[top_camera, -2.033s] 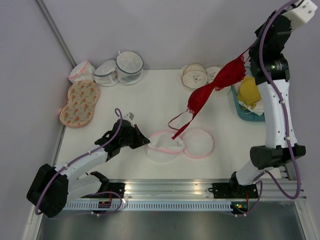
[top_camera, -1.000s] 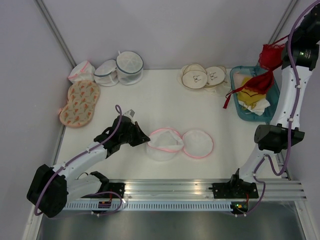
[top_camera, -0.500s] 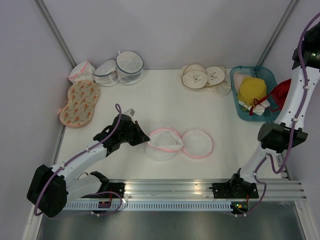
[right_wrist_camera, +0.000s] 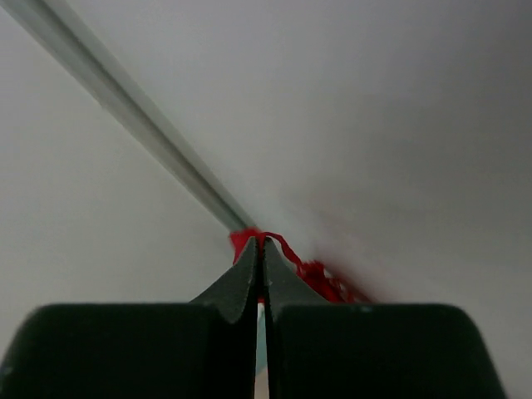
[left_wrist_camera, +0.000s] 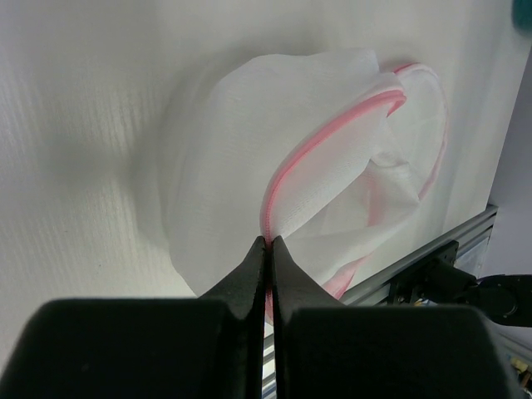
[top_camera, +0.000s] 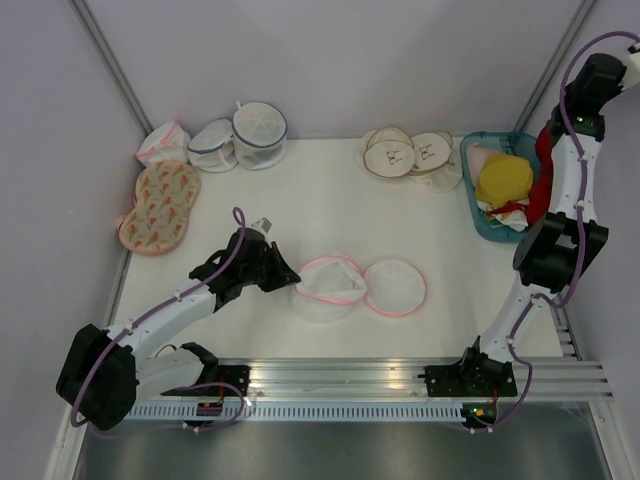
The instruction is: Unzip the laundry bag and remove the bra
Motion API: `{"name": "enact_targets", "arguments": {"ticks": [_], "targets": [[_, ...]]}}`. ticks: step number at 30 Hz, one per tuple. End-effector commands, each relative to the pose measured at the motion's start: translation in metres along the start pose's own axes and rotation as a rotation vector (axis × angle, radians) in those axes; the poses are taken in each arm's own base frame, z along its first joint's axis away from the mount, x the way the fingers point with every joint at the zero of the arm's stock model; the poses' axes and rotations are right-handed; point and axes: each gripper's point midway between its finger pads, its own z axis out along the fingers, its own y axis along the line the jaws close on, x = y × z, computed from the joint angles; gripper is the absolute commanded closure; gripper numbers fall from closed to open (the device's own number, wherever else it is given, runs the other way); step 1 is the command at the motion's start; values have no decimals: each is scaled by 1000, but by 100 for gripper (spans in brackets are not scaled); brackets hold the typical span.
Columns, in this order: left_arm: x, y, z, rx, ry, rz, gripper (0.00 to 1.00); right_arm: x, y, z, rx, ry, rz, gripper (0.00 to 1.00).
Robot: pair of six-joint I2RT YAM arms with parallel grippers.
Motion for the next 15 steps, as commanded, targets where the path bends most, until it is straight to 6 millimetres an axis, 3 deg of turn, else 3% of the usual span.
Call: {"name": "enact_targets", "arguments": {"ticks": [1, 2, 6, 10, 11, 15], "targets": [[-1, -5, 3, 37, 6, 14, 98, 23, 19, -26, -29, 60, -9, 100], [-2, -7, 3, 42, 3, 14, 98, 36, 21, -32, -7, 84, -30, 100], [1, -6, 3, 55, 1, 12, 98, 92, -15, -57, 213, 179, -129, 100], [4, -4, 5, 66, 2, 8, 98, 137, -45, -89, 310, 284, -192, 100], [6, -4, 5, 69, 8, 6, 98, 157, -60, -98, 339, 321, -221, 100], [9, -3, 6, 80, 10, 2, 98, 184, -91, -118, 401, 369, -271, 100]]}}
